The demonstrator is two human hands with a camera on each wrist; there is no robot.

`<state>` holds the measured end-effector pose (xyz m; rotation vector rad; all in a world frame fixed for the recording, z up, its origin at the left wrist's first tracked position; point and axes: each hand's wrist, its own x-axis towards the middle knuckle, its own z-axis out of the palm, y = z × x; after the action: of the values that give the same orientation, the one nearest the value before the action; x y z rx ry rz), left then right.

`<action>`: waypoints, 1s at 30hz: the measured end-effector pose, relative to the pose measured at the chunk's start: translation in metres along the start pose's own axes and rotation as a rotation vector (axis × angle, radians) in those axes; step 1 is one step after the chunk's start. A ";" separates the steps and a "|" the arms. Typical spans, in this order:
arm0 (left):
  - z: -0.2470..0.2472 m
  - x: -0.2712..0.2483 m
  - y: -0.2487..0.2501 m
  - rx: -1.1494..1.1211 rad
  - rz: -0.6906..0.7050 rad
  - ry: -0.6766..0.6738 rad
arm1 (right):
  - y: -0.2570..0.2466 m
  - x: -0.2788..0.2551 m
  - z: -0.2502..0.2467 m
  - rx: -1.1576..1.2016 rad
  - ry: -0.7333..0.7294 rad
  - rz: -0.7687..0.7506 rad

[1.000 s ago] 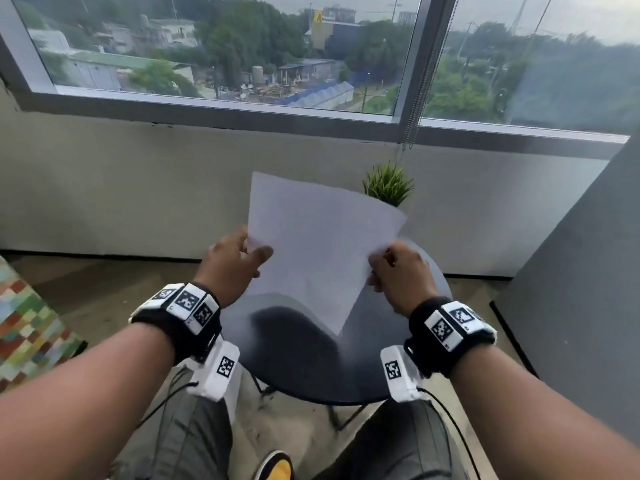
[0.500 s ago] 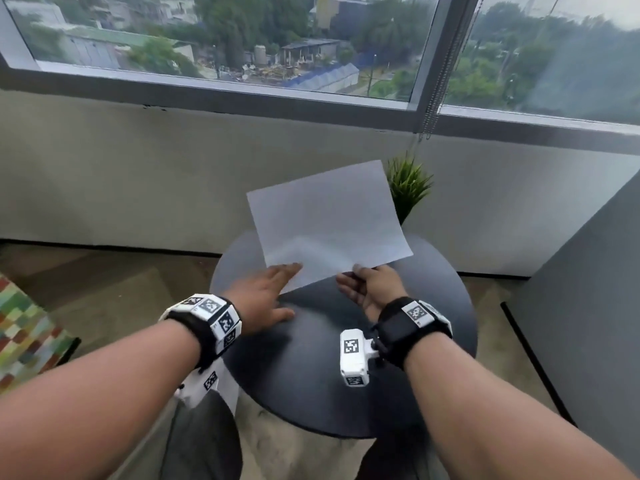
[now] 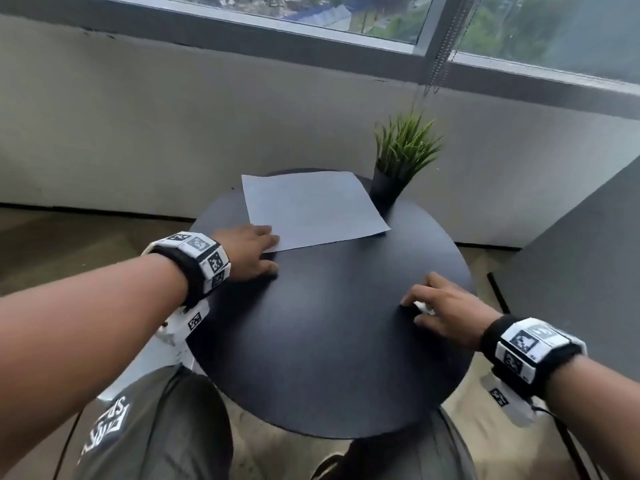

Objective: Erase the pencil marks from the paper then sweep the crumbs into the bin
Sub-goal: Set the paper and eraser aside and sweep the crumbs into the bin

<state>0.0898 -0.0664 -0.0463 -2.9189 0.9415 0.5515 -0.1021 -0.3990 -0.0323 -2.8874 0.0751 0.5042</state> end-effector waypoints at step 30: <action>-0.020 0.007 0.079 -0.011 0.660 -0.279 | -0.026 0.030 -0.010 0.308 0.072 -0.198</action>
<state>0.0562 -0.1372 -0.0237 -2.3870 1.8419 0.9464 -0.0683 -0.3761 -0.0286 -2.5750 -0.1110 0.3204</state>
